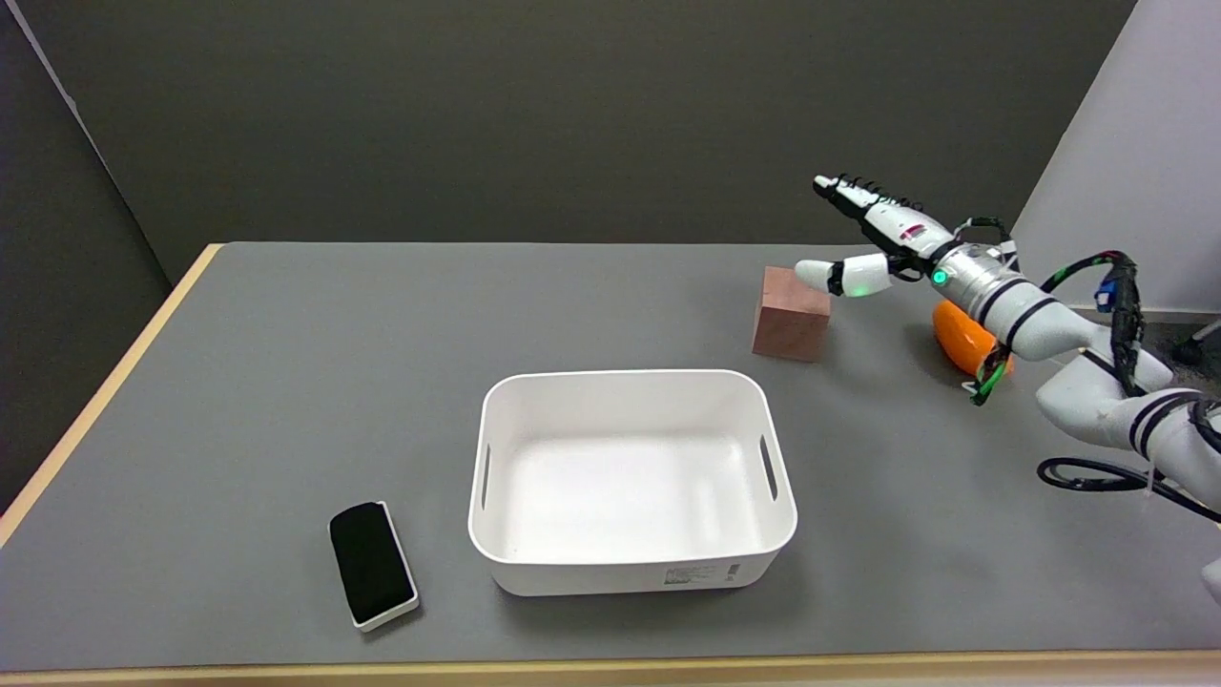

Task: Pick up wooden cube.

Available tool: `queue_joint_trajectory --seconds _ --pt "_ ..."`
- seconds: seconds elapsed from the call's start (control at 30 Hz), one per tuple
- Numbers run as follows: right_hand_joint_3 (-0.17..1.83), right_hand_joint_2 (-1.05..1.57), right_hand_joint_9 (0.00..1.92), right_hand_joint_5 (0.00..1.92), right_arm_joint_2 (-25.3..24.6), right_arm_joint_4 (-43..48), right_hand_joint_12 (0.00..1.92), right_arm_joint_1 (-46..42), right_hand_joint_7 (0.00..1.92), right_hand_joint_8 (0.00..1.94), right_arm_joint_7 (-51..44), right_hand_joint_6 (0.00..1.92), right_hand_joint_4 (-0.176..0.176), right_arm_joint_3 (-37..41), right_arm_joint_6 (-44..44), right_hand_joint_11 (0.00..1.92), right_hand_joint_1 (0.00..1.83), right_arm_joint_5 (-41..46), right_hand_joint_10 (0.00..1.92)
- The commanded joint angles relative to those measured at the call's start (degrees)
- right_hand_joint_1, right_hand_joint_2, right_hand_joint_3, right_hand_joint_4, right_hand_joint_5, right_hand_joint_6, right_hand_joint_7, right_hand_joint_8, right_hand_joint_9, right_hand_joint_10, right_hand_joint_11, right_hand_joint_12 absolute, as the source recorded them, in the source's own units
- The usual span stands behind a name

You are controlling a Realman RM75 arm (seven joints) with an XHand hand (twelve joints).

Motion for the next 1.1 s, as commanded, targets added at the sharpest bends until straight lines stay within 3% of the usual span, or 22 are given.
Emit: queue_joint_trajectory --seconds 0.03,0.43,0.5,0.83,1.1 --pt "0.86 0.47 0.0 0.0 3.21 15.78 0.46 -5.29 0.0 0.0 1.04 0.0 0.038 0.04 -15.49 0.0 0.39 -5.98 0.01" --pt "0.87 0.46 0.0 0.0 4.92 26.25 0.56 -15.67 0.0 0.0 1.04 0.0 0.023 6.75 -15.74 0.0 0.32 -5.98 0.1" --pt "0.89 0.46 0.0 0.0 4.78 26.64 0.58 -16.37 0.0 0.0 1.12 0.0 -0.013 6.87 -15.55 0.0 0.28 -5.98 0.13" --pt "0.92 0.44 0.0 0.02 4.62 25.47 0.72 -15.11 0.01 0.12 1.44 0.29 -0.09 4.17 -15.49 0.0 0.23 -5.98 0.25" --pt "0.9 0.43 0.0 0.04 4.02 24.29 0.81 -13.94 0.02 0.18 1.44 0.34 -0.087 2.59 -15.65 0.0 0.21 -5.98 0.32"
